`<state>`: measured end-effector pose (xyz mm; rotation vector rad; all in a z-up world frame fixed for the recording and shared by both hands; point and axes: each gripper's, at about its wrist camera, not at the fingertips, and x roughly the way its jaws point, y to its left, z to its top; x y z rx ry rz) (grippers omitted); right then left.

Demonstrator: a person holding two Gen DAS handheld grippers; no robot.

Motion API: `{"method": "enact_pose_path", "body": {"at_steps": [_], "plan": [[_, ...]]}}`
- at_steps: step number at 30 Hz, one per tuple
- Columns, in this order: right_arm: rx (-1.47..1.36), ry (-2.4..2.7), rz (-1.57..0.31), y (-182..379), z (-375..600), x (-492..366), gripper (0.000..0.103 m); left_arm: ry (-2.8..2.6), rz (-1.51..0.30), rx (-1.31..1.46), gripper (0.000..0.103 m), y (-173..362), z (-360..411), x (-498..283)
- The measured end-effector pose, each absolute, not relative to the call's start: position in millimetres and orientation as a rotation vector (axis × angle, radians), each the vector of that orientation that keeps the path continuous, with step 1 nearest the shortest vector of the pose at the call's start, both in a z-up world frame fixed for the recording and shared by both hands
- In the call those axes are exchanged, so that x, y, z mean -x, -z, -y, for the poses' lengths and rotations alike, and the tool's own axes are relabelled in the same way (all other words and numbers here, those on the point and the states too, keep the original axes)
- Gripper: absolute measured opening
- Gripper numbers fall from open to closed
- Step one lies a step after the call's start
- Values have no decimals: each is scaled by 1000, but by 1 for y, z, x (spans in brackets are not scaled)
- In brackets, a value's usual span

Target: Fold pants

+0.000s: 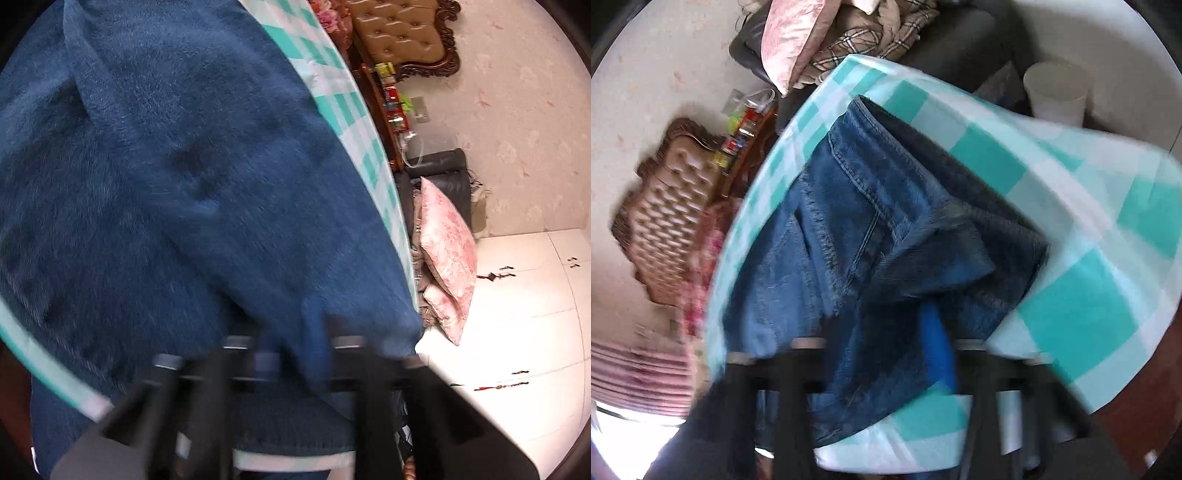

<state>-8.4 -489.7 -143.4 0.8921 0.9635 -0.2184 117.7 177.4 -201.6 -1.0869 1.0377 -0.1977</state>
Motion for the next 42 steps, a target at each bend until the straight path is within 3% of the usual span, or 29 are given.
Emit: {"method": "enact_pose_path", "body": {"at_steps": [6, 11, 20, 26, 28, 35, 39, 40, 42], "plan": [[-735, 233, -835, 73, 480, 37, 3, 233, -960, 1017, 2, 143, -178, -83], [-751, 308, -990, 135, 490, 33, 3, 181, -1079, 1030, 2, 183, -168, -63], [-681, 324, -899, 99, 484, 45, 3, 188, -1058, 1046, 2, 185, -169, -44], [-583, 402, -982, 131, 475, 36, 2, 204, -1077, 1087, 9, 206, -177, -41], [-591, 407, -984, 136, 476, 38, 3, 193, -1035, 1092, 21, 202, -190, -39], [-600, 414, -999, 149, 478, 38, 2, 38, -849, 1233, 21, 212, -306, -44], [-584, 427, -1007, 150, 475, 34, 3, -28, -812, 1268, 20, 220, -368, -57], [-582, 430, -1008, 150, 475, 33, 3, -45, -821, 1287, 9, 224, -384, -62], [-586, 433, -1010, 149, 475, 33, 3, -88, -816, 1254, 3, 211, -403, -61]]}}
